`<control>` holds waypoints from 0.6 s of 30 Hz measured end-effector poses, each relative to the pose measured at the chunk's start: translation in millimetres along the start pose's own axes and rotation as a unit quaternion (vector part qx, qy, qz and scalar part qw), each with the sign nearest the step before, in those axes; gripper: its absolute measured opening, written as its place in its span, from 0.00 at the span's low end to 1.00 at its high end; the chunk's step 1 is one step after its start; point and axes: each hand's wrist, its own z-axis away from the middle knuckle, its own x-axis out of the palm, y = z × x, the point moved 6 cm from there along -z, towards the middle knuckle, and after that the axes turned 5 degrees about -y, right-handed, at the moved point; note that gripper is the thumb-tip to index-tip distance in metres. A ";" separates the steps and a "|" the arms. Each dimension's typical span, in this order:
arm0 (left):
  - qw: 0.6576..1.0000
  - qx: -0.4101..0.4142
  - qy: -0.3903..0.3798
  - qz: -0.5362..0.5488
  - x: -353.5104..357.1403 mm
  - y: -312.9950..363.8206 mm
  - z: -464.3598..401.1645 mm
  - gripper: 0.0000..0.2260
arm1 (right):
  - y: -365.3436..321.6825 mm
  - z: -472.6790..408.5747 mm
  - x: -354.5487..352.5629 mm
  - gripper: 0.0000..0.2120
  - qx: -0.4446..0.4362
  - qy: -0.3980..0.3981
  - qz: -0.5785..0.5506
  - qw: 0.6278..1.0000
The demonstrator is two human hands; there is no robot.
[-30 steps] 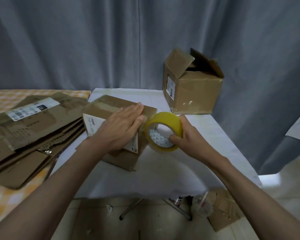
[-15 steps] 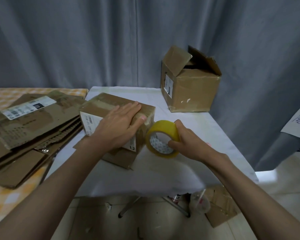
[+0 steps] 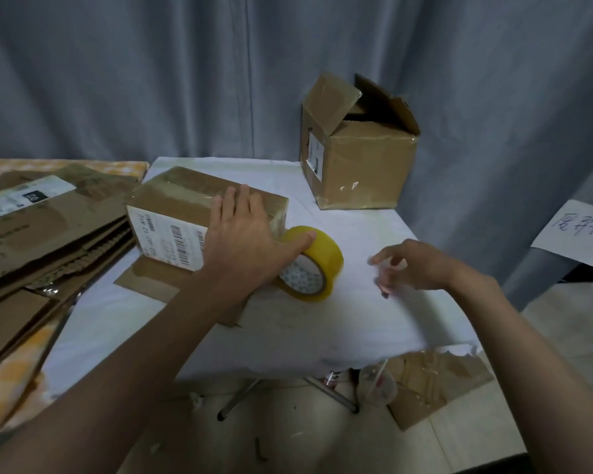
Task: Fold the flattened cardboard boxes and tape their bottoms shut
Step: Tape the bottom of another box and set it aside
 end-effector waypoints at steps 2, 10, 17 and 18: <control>1.000 0.001 0.001 -0.009 1.1 2.6 2.5 0.52 | 6.7 -1.9 5.4 0.13 0.032 -0.018 -0.011 0.999; 0.998 0.012 0.051 -0.021 -6.8 7.7 7.0 0.53 | -19.9 3.2 -27.5 0.12 -0.063 0.191 -0.146 0.969; 0.997 0.010 0.065 -0.028 -7.0 7.2 7.1 0.52 | -106.2 22.8 -36.5 0.10 -0.350 0.264 -0.221 0.871; 0.997 0.011 0.067 -0.027 -7.1 7.1 7.3 0.52 | -113.6 23.4 -35.1 0.09 -0.361 0.270 -0.208 0.868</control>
